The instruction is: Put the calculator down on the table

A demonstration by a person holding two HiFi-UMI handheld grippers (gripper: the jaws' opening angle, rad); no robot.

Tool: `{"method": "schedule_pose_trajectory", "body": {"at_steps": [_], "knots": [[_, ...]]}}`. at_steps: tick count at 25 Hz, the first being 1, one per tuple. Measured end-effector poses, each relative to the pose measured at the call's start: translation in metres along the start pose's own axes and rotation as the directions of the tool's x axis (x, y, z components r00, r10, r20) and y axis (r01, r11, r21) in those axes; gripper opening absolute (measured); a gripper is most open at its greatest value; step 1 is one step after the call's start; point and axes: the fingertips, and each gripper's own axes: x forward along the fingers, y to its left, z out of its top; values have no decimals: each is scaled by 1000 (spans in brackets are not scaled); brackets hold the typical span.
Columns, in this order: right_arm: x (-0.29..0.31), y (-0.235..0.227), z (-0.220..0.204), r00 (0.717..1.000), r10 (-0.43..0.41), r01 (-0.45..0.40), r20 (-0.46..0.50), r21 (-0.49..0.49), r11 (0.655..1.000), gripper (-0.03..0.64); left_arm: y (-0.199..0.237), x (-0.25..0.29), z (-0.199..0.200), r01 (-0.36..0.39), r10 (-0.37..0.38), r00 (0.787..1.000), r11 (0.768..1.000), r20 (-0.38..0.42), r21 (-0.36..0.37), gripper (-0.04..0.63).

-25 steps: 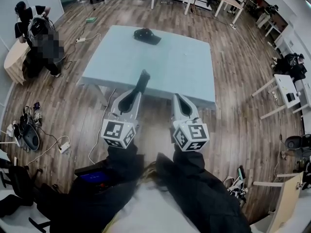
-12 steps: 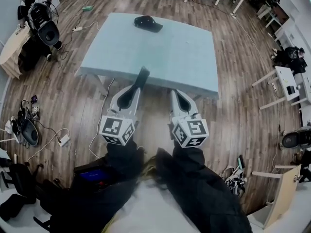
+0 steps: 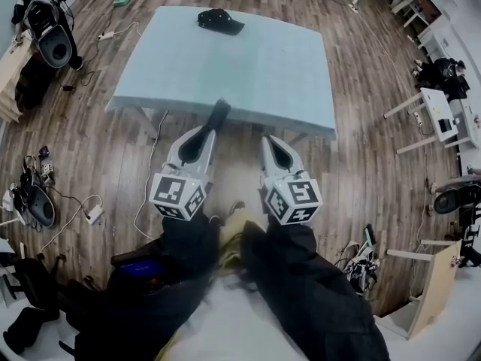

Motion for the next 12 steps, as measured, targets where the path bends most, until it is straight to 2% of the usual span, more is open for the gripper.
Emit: {"method": "schedule_pose_trajectory", "body": {"at_steps": [5,12], "knots": [[11,-17,1,1000,2,-2,-9,6,1000,2,-2,17,-4,8,-8,1000,1000,-2,-7,46],[69,-43,7,998,58,-58,-7,25,998,2,34,55,2,-54,54,999,998,3,22,46]]}}
